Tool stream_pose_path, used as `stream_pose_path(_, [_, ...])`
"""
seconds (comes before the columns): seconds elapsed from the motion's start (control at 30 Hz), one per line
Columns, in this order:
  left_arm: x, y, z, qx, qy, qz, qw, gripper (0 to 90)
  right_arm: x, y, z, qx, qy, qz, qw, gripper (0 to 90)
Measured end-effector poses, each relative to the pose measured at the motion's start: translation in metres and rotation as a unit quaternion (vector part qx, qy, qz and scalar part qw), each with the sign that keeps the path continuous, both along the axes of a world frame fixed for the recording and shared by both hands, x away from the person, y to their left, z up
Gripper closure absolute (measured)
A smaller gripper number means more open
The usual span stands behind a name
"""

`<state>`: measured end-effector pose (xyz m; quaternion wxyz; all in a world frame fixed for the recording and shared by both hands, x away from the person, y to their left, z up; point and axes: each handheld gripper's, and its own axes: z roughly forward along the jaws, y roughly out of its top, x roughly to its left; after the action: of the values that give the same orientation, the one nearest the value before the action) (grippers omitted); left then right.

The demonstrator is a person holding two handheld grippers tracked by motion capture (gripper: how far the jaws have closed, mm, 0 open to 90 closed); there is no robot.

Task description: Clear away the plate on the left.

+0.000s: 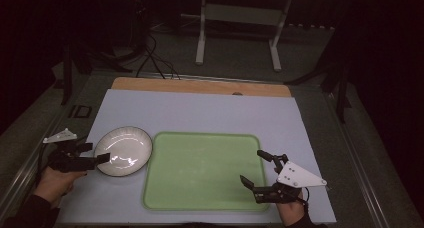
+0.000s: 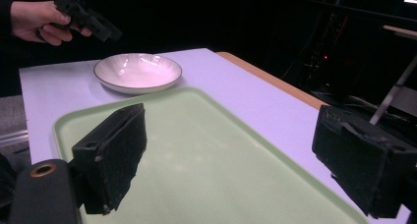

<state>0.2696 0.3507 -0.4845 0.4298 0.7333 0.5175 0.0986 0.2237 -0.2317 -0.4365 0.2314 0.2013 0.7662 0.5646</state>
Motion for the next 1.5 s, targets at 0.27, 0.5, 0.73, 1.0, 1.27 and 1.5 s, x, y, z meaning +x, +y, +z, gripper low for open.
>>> stream_pose_path(0.27, [0.006,0.015,-0.018,-0.003,0.059,0.049,0.9971,6.8,0.000,0.001,0.000,-0.006,0.000,0.001,1.0000,13.1])
stream_pose_path(0.5, [0.014,0.019,-0.032,-0.012,0.105,0.084,0.9908,10.2,0.000,0.003,-0.001,-0.011,0.003,0.004,0.9999,13.3])
stream_pose_path(0.73, [0.022,0.021,-0.038,-0.020,0.141,0.103,0.9845,36.0,-0.001,0.002,-0.001,-0.013,0.002,0.004,0.9999,13.5])
stream_pose_path(1.0, [0.026,0.033,-0.042,-0.069,0.159,0.132,0.9760,65.4,0.000,0.002,-0.001,-0.016,0.002,0.005,0.9999,13.7])
stream_pose_path(1.27, [0.031,0.031,-0.043,-0.069,0.166,0.126,0.9756,76.8,0.000,0.003,-0.002,-0.016,0.003,0.005,0.9998,13.8])
stream_pose_path(1.5, [0.037,0.032,-0.043,-0.067,0.185,0.114,0.9739,78.6,0.000,0.002,-0.002,-0.016,0.006,0.004,0.9999,13.9])
